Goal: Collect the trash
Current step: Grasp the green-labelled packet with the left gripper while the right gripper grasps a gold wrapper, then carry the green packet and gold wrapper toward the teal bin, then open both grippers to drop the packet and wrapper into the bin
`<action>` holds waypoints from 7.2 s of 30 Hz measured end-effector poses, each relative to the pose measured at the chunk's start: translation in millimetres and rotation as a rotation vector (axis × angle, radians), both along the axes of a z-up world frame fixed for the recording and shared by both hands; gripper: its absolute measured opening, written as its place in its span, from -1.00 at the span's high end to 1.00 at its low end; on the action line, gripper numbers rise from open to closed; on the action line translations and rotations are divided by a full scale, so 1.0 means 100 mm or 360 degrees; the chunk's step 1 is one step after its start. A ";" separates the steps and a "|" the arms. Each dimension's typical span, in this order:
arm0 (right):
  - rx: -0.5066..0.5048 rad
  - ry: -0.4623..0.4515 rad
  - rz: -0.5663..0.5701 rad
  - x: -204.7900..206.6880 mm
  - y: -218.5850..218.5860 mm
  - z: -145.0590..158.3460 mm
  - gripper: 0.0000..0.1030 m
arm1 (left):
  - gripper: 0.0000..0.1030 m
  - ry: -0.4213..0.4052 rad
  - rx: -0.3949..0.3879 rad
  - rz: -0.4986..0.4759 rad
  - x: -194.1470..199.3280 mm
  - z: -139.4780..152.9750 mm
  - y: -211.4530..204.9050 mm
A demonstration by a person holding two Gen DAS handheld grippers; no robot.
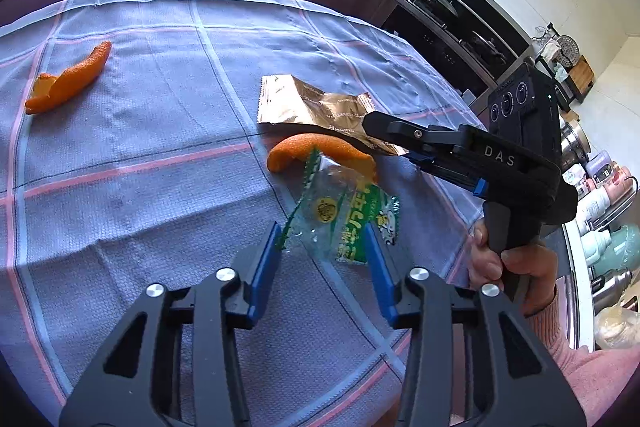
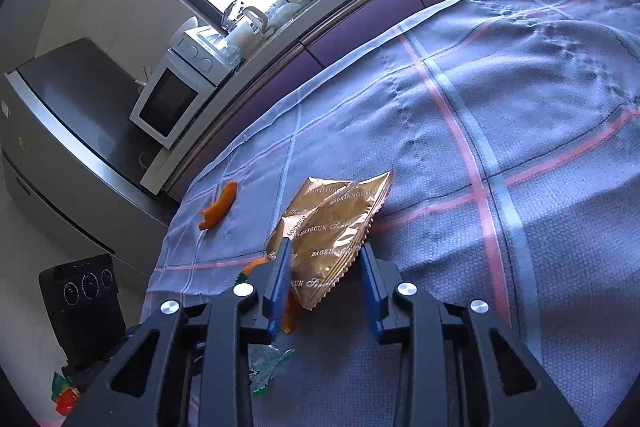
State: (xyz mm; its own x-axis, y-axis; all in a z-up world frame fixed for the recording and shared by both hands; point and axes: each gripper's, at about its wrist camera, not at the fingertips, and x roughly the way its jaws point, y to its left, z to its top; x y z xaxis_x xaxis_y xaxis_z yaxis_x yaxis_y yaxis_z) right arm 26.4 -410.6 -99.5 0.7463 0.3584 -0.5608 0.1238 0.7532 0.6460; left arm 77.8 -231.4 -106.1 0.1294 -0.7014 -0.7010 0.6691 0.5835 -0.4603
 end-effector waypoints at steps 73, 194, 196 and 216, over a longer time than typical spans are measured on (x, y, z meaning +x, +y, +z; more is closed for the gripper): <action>0.0098 -0.0304 0.0748 0.91 2.11 0.59 0.97 | 0.93 -0.0305 -0.0147 0.0945 -0.27 0.74 3.00; -0.0046 -0.0001 0.1483 1.81 4.96 0.32 0.97 | 0.93 -0.0229 -0.0023 0.1867 -0.72 0.44 5.27; -0.0065 0.0014 0.1490 1.82 5.02 0.30 0.97 | 0.93 -0.0212 -0.0010 0.1877 -0.70 0.39 5.30; -0.0197 0.0107 0.1493 1.86 5.39 0.13 0.68 | 0.46 0.0036 0.0028 0.1929 -0.34 -0.20 5.47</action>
State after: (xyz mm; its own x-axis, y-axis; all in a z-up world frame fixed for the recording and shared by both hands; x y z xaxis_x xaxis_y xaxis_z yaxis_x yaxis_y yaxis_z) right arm 212.6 128.5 -86.2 0.1486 0.7305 -0.6665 -0.5329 0.6269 0.5684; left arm 43.6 315.3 -126.2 0.6831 -0.1241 -0.7197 -0.3236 0.8320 -0.4506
